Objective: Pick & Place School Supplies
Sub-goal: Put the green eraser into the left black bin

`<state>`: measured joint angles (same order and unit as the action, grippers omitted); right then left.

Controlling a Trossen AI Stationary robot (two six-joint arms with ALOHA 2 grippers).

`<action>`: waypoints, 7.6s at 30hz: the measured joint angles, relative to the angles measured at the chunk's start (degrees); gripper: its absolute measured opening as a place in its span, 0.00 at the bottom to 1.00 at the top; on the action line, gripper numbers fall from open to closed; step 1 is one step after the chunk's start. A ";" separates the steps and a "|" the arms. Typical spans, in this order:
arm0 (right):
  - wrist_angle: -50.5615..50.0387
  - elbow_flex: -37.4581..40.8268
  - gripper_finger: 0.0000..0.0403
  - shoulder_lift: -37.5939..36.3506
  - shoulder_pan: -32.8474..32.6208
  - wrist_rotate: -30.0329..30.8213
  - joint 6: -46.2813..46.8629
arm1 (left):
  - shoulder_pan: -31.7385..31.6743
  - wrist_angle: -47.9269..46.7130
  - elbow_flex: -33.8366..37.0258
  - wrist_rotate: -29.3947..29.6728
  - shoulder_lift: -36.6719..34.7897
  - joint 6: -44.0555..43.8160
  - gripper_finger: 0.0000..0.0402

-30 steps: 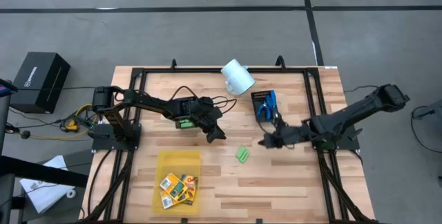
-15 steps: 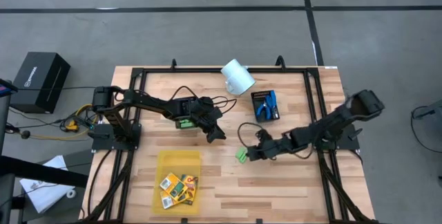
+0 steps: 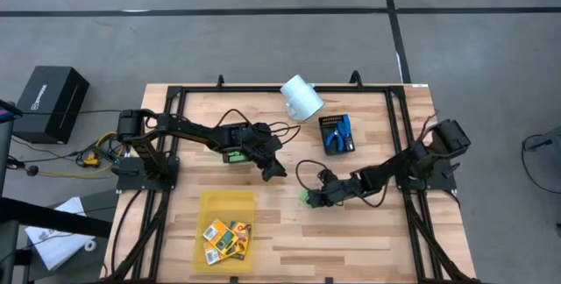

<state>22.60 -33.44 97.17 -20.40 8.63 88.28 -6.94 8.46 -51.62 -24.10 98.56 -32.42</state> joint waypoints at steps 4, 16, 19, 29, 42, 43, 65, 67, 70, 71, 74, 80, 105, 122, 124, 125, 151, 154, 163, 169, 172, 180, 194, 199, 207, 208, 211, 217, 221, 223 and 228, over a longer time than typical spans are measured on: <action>-3.99 0.01 0.00 -2.03 -0.04 0.23 0.24 | 0.00 -0.09 0.00 0.00 0.00 0.01 0.35; -8.44 0.01 0.00 -3.83 -0.02 0.03 -0.17 | 0.00 -0.12 0.00 -0.02 0.00 0.22 0.35; -8.44 0.01 0.00 -3.85 -0.02 0.00 -0.17 | 0.01 -0.12 0.00 -0.02 0.00 0.22 0.35; -10.79 0.02 0.00 -3.86 0.51 -1.10 0.68 | 0.00 -0.56 0.00 -0.02 0.00 0.22 0.35; -9.58 0.03 0.00 -3.86 2.58 -1.32 -1.46 | 0.02 -0.58 0.00 -0.02 0.00 0.22 0.35; -9.64 0.03 0.00 -3.86 2.58 -1.50 -1.46 | 0.01 -0.58 0.00 -0.02 0.00 0.22 0.35; -10.57 0.75 0.00 -3.25 2.54 -4.34 -1.43 | 0.00 -0.65 0.00 -0.02 0.00 0.66 0.35; -9.99 1.40 0.00 -3.29 2.51 -4.58 -1.41 | 0.00 -0.69 0.00 -0.02 0.00 0.64 0.35; -9.94 2.09 0.00 -3.11 2.49 -5.17 -1.02 | 0.01 -0.75 0.00 -0.01 0.00 0.66 0.35; -9.75 2.27 0.00 -3.09 2.56 -5.41 -1.04 | 0.00 -0.76 0.00 -0.01 0.00 0.66 0.35; -9.60 2.50 0.00 -3.11 2.74 -5.65 -1.06 | 0.00 -0.76 0.00 0.00 0.00 0.66 0.35; -9.25 2.55 0.00 -3.11 2.91 -5.80 -1.24 | 0.00 -0.76 0.00 0.00 0.00 0.64 0.35; -35.15 -0.36 0.08 -31.32 2.29 6.41 3.40 | -2.59 -0.73 0.00 -0.33 0.00 3.67 0.35; -54.75 -24.21 0.60 -8.43 2.45 -13.34 3.09 | -6.01 -1.35 0.02 -6.40 -0.95 10.05 0.35; -55.72 -26.79 0.60 -4.86 2.76 -13.53 2.34 | -6.01 -1.41 0.02 -6.98 -1.01 10.14 0.35; -55.97 -28.06 0.60 -3.47 3.04 -13.47 1.77 | -6.01 -1.64 0.02 -7.56 -1.01 10.35 0.35; -61.07 -33.71 0.49 3.93 6.62 -13.34 -4.85 | -6.40 -3.55 0.02 -10.16 -1.03 13.95 0.35; -61.54 -33.58 0.49 4.58 6.62 -13.50 -5.42 | -7.65 -3.62 0.02 -10.19 -1.03 14.16 0.35; -58.93 -33.80 0.48 6.39 7.04 -13.52 -6.05 | -14.10 -4.19 0.02 -9.92 -1.03 14.16 0.35; -56.48 -33.73 0.47 9.28 6.99 -15.12 -6.74 | -17.57 -4.49 0.02 -9.97 -1.03 14.16 0.35; -54.62 -33.69 0.46 10.78 6.99 -16.36 -7.25 | -19.03 -4.65 0.02 -10.64 -1.03 14.17 0.35; -54.08 -33.69 0.43 11.95 7.13 -17.32 -7.25 | -22.04 -5.20 0.02 -11.35 -1.05 15.57 0.35; -55.64 -33.67 0.05 11.90 9.54 -18.04 -11.56 | -23.45 -5.92 0.02 -11.35 -1.05 15.72 0.35; -53.94 -33.60 0.04 10.86 10.21 -17.97 -12.69 | -24.35 -5.39 -0.02 -11.39 -3.29 14.29 0.35; -51.66 -33.60 0.04 3.61 10.90 -14.82 -13.74 | -30.05 -5.79 -0.02 -11.19 -14.50 14.17 0.35; -51.89 -33.60 0.04 2.20 11.16 -13.34 -13.80 | -31.14 -6.43 -0.02 -11.22 -16.09 14.14 0.35; -51.23 -33.67 0.04 -1.33 12.64 -10.92 -14.93 | -34.35 -7.63 -0.02 -11.11 -20.35 14.14 0.35; -49.62 -33.65 0.04 -6.55 16.75 -8.59 -19.34 | -39.64 -10.11 -0.04 -11.02 -26.75 14.00 0.35; -44.97 -33.67 0.04 -7.79 20.34 -8.62 -23.71 | -42.07 -12.61 -0.04 -11.02 -29.08 14.05 0.35; -41.76 -33.67 0.04 -7.78 22.26 -8.90 -25.82 | -43.04 -12.70 -0.03 -11.05 -29.66 14.09 0.35; -32.31 -33.61 0.04 -4.30 26.24 -10.55 -29.30 | -44.96 -12.88 -0.03 -10.78 -29.81 14.20 0.35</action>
<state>-9.72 -67.05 92.87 5.84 -1.92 58.99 -51.90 -4.42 -51.65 -34.88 68.75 -18.22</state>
